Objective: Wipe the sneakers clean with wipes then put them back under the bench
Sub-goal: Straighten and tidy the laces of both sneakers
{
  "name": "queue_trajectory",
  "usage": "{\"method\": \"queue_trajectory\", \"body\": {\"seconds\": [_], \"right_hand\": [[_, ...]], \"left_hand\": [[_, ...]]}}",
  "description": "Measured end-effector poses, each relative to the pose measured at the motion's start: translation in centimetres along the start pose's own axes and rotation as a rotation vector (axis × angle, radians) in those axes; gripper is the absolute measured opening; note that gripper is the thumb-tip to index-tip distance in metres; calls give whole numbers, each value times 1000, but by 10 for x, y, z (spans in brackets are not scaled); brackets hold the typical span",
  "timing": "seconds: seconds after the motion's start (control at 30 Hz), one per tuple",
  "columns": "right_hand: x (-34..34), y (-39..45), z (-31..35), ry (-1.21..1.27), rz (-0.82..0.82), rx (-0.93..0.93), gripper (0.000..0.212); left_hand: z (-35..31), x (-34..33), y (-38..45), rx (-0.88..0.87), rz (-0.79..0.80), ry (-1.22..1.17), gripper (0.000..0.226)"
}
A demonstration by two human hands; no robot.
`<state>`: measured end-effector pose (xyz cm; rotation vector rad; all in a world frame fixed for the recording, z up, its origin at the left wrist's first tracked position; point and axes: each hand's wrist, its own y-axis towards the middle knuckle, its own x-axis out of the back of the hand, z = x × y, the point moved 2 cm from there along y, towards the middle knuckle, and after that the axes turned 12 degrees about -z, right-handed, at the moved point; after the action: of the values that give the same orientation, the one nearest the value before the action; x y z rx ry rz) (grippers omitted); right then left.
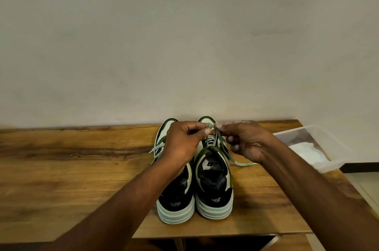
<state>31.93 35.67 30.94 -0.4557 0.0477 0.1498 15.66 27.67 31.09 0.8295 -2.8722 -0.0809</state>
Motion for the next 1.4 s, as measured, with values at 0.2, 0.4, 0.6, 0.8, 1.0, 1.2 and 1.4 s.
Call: {"method": "queue_trajectory", "body": {"seconds": [0.2, 0.4, 0.6, 0.8, 1.0, 1.2, 1.4], "right_hand": [[1, 0, 0, -47, -1, 43, 13], [-2, -1, -3, -51, -50, 101, 10], [-4, -5, -1, -83, -38, 166, 10], [-5, -9, 6, -193, 73, 272, 23], [-3, -11, 8, -248, 98, 342, 21], [1, -20, 18, -377, 123, 534, 20], [0, -21, 22, -513, 140, 650, 21]], "left_hand": [[-2, 1, 2, -135, -31, 134, 21], [-2, 1, 3, -121, -11, 109, 15], [-7, 2, 2, -75, 57, 117, 40], [-9, 5, 7, -42, 183, 92, 53], [-8, 7, 10, -43, 236, 92, 60], [-10, 9, 11, 54, 265, 49, 40], [-13, 9, 7, 98, 234, 2, 24]]}}
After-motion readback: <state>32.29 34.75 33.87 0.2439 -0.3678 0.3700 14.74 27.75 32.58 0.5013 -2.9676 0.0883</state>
